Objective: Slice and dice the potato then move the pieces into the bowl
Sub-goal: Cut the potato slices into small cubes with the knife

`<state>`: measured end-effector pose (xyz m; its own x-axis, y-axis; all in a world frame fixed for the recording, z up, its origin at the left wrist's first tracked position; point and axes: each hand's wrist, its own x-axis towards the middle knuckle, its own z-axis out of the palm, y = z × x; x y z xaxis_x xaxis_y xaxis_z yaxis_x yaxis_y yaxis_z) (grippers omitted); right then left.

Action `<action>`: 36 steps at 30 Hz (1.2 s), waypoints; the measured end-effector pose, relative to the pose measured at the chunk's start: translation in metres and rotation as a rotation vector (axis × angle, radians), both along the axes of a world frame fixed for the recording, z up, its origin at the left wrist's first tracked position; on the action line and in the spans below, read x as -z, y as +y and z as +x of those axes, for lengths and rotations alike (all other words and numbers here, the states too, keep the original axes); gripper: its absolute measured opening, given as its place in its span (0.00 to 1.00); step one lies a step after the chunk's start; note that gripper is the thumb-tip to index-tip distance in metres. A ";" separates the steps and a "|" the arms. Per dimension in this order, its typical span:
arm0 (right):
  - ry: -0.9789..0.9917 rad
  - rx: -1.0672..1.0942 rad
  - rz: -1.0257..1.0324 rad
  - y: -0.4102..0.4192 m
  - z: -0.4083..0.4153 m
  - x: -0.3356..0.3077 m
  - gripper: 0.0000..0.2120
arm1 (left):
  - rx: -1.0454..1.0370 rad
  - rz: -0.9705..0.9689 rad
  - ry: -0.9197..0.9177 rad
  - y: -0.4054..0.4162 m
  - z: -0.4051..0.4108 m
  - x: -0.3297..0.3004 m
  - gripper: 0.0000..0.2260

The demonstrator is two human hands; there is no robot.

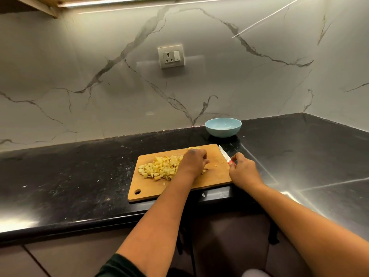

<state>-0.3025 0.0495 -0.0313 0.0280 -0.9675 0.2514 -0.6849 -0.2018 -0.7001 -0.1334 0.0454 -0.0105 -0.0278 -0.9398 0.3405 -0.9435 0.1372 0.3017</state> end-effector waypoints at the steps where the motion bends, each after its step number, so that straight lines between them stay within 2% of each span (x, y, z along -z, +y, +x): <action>1: 0.003 0.001 0.002 -0.001 0.000 0.000 0.09 | 0.001 -0.002 0.018 0.000 0.002 -0.003 0.10; 7: 0.016 -0.006 0.003 -0.003 0.000 0.001 0.10 | 0.005 0.123 -0.038 0.003 0.013 -0.012 0.17; 9: 0.014 -0.008 0.002 -0.003 0.000 0.002 0.09 | -0.009 0.078 -0.064 0.005 0.015 -0.012 0.16; 13: 0.007 -0.009 0.006 -0.005 0.000 0.003 0.09 | -0.063 -0.054 -0.035 0.005 0.015 -0.010 0.09; 16: -0.017 -0.001 0.018 -0.006 -0.002 0.003 0.08 | 0.024 0.015 -0.055 0.004 0.002 -0.010 0.13; 21: -0.107 0.021 0.058 -0.010 -0.004 0.004 0.06 | 0.193 0.139 -0.228 0.002 -0.027 0.013 0.16; 27: -0.133 0.050 0.094 -0.014 -0.006 0.004 0.05 | 0.177 0.139 -0.130 -0.012 -0.033 0.011 0.15; 34: -0.111 0.031 0.075 -0.013 -0.006 0.004 0.05 | 0.144 0.031 -0.251 -0.011 -0.021 0.010 0.08; 36: -0.107 0.026 0.060 -0.012 -0.005 0.003 0.05 | 0.087 -0.018 -0.343 -0.006 -0.010 0.010 0.09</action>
<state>-0.3076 0.0378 -0.0347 -0.0210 -0.9810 0.1930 -0.6101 -0.1404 -0.7798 -0.1436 0.0393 -0.0207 -0.2233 -0.9228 0.3141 -0.9740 0.2242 -0.0337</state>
